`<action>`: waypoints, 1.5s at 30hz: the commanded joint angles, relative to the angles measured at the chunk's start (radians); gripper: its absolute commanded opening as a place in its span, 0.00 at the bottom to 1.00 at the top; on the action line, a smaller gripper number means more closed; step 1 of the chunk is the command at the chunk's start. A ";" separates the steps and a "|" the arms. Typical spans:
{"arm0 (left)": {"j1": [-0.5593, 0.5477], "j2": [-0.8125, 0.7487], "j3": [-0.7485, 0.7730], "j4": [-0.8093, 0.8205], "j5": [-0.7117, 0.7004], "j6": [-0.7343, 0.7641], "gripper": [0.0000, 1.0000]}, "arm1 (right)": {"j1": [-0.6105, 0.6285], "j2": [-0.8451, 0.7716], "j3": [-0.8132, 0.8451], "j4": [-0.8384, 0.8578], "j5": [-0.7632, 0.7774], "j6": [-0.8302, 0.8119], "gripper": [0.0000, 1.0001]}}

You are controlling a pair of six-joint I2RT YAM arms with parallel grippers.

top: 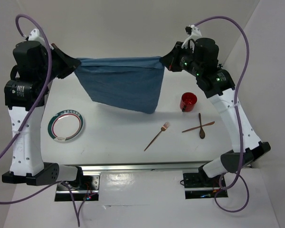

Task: Set the dinner table for one person

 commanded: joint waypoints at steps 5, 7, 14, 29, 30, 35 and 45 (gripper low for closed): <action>0.009 -0.007 0.050 0.015 -0.037 0.049 0.00 | -0.014 -0.022 0.069 -0.025 0.063 -0.035 0.00; 0.009 0.033 0.050 0.040 -0.038 0.049 0.00 | -0.014 0.003 0.069 -0.016 0.073 -0.045 0.00; 0.009 0.255 0.093 0.178 -0.047 0.049 0.00 | -0.098 0.252 0.131 0.044 0.013 -0.054 0.00; 0.038 0.805 0.272 0.281 0.018 0.036 1.00 | -0.271 0.802 0.409 0.076 -0.188 0.067 0.94; 0.038 0.756 0.235 0.281 0.018 0.036 1.00 | -0.271 0.757 0.367 0.089 -0.188 0.067 0.94; 0.014 0.571 -0.127 0.245 0.050 0.036 0.83 | -0.244 0.618 0.075 0.077 -0.179 0.037 0.61; -0.176 0.288 -0.923 0.418 0.145 -0.156 0.00 | -0.055 0.466 -0.363 0.087 -0.066 -0.060 0.05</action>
